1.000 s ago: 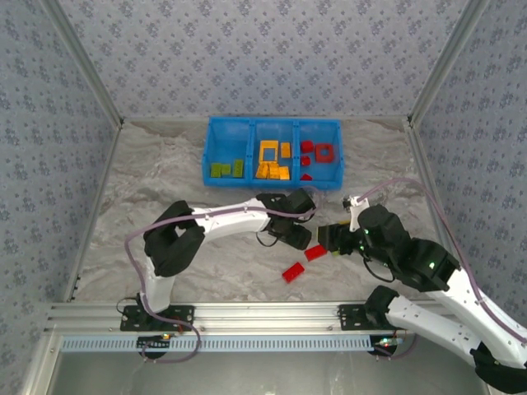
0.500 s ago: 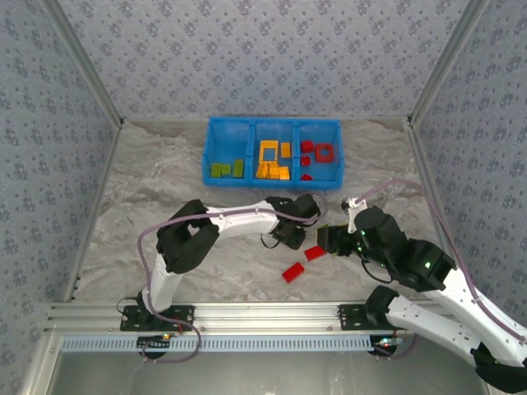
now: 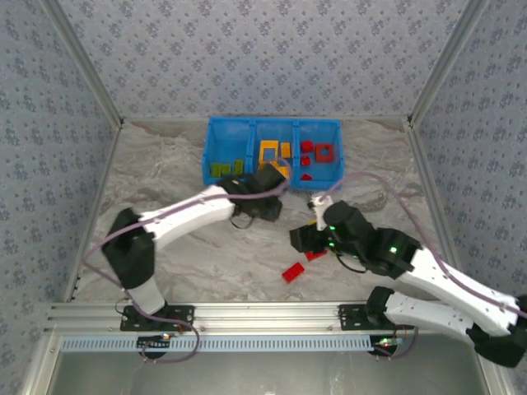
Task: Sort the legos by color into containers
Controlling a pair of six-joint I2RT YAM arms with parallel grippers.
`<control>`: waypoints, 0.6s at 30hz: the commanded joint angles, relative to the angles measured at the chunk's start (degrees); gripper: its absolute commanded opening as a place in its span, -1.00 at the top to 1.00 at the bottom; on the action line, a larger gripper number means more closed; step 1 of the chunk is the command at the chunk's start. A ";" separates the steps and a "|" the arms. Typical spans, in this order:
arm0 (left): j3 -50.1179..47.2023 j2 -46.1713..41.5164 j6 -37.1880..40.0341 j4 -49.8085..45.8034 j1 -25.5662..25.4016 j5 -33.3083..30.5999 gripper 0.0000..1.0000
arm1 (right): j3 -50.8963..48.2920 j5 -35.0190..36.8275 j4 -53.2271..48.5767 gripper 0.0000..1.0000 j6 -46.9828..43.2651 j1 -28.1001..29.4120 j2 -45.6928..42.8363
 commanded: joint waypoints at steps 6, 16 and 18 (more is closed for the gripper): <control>13.01 10.40 6.07 -5.81 14.44 1.50 0.32 | 7.47 16.87 31.53 -0.26 -17.23 6.48 19.72; 45.85 38.37 3.59 -16.88 19.96 -11.50 0.35 | 12.35 20.13 37.98 -0.30 -13.89 0.07 28.26; 50.22 42.08 3.28 -18.34 20.39 -13.24 0.35 | 12.38 19.35 37.95 -0.30 -12.64 -1.04 28.48</control>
